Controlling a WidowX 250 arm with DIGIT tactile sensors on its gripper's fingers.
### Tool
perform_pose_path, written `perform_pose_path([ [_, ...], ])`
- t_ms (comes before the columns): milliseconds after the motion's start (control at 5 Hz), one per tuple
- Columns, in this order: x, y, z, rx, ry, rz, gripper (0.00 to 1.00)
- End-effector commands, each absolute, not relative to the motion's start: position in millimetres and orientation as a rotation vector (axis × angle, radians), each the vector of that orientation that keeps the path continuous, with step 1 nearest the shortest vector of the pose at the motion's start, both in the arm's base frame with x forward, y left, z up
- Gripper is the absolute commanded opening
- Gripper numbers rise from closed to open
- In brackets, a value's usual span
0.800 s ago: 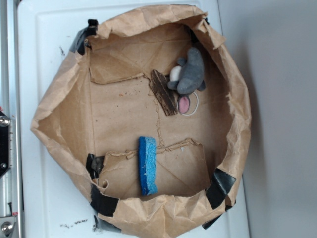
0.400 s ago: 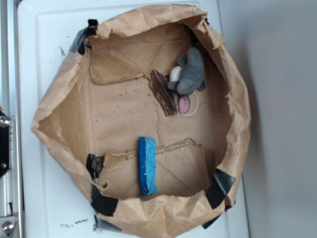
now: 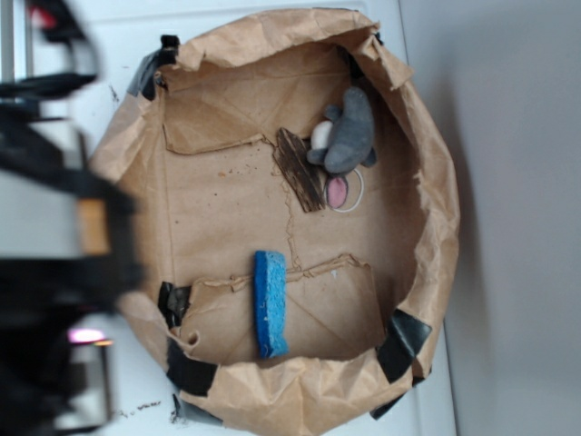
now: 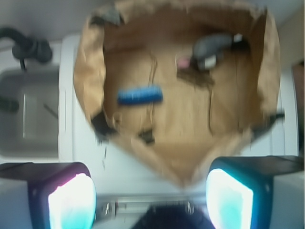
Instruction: Grab the blue sponge.
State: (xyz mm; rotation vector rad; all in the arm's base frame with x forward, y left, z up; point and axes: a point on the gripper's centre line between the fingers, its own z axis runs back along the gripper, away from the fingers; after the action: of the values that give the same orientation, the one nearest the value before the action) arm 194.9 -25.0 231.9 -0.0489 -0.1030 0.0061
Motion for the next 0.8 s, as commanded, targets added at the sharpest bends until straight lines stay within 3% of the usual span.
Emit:
perform_pose_path([
  [0, 240, -11, 212, 0.047, -0.182, -0.352, 1.0],
  [200, 253, 5, 176, 0.099, -0.112, -0.555, 1.0],
  [600, 253, 5, 176, 0.099, -0.112, -0.555, 1.0],
])
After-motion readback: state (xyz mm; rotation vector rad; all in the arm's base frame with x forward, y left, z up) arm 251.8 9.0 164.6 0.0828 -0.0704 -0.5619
